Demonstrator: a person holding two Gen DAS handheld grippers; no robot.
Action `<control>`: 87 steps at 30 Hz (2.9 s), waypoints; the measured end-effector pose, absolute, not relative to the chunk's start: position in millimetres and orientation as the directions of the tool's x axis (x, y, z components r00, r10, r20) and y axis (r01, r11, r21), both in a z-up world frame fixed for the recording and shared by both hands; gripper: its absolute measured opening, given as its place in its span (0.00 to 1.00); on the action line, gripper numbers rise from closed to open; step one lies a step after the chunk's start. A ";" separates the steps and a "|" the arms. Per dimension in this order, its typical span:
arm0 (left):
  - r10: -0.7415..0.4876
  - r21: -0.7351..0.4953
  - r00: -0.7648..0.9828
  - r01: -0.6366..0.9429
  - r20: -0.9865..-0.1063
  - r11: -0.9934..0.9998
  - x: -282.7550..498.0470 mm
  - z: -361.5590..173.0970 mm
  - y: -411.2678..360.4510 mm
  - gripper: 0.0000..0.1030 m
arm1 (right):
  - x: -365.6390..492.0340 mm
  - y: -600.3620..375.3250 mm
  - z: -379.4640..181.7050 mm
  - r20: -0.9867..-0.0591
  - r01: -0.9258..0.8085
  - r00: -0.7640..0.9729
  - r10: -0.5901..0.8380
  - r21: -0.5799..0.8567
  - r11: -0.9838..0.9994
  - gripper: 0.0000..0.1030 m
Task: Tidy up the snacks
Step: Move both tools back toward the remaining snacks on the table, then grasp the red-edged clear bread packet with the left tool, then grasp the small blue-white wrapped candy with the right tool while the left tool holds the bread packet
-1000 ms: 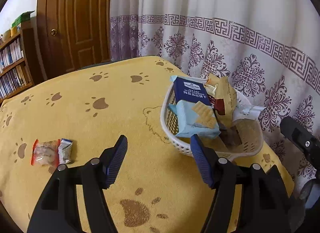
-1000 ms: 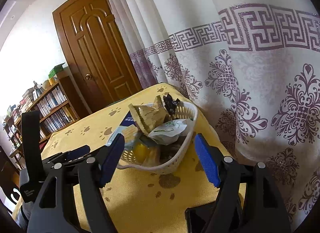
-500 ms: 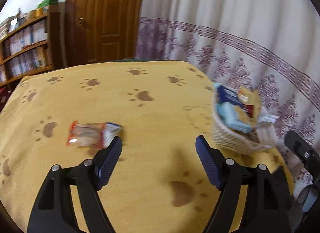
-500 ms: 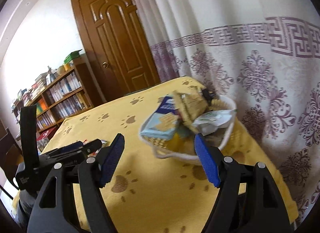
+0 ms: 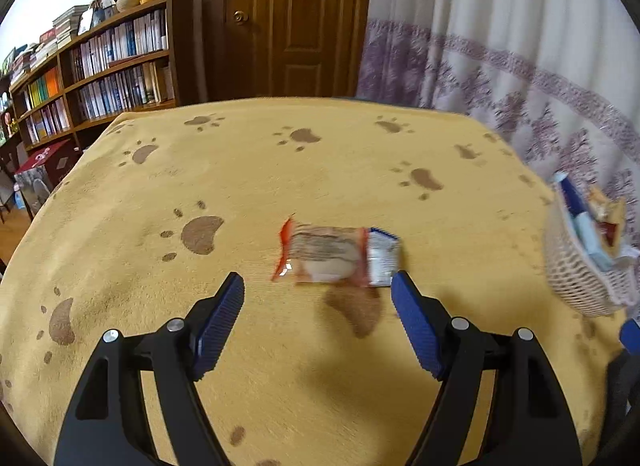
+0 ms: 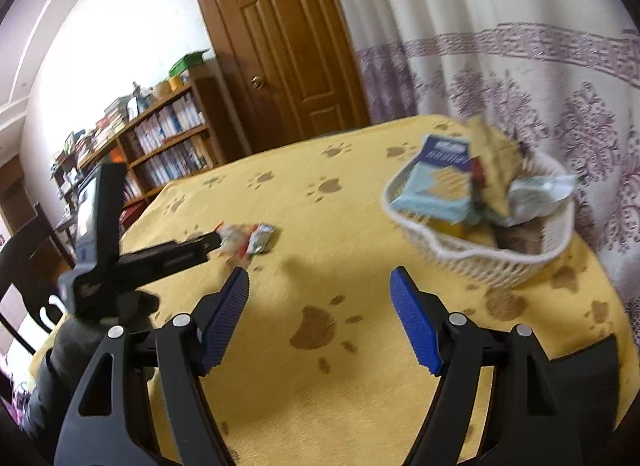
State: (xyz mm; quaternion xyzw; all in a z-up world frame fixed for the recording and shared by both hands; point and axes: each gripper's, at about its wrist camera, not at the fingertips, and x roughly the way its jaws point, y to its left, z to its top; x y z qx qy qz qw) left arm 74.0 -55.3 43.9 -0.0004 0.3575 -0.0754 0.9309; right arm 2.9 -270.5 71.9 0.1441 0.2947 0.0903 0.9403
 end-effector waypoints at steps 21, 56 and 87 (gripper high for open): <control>-0.145 -0.048 0.640 0.166 -0.754 0.985 139.3 13.5 -64.3 0.71 | 24.0 -247.5 50.7 -0.603 -0.100 0.745 0.285 0.322 0.941 0.72; -0.233 -0.274 0.723 0.063 -0.651 0.960 120.6 52.9 20.2 0.40 | 176.9 -160.5 27.4 -0.730 -0.153 0.618 0.292 0.252 0.956 0.57; -0.292 -0.323 0.741 0.108 -0.604 0.940 109.0 65.0 18.5 0.40 | 126.7 -172.8 56.7 -0.691 -0.076 0.701 0.177 0.174 0.982 0.25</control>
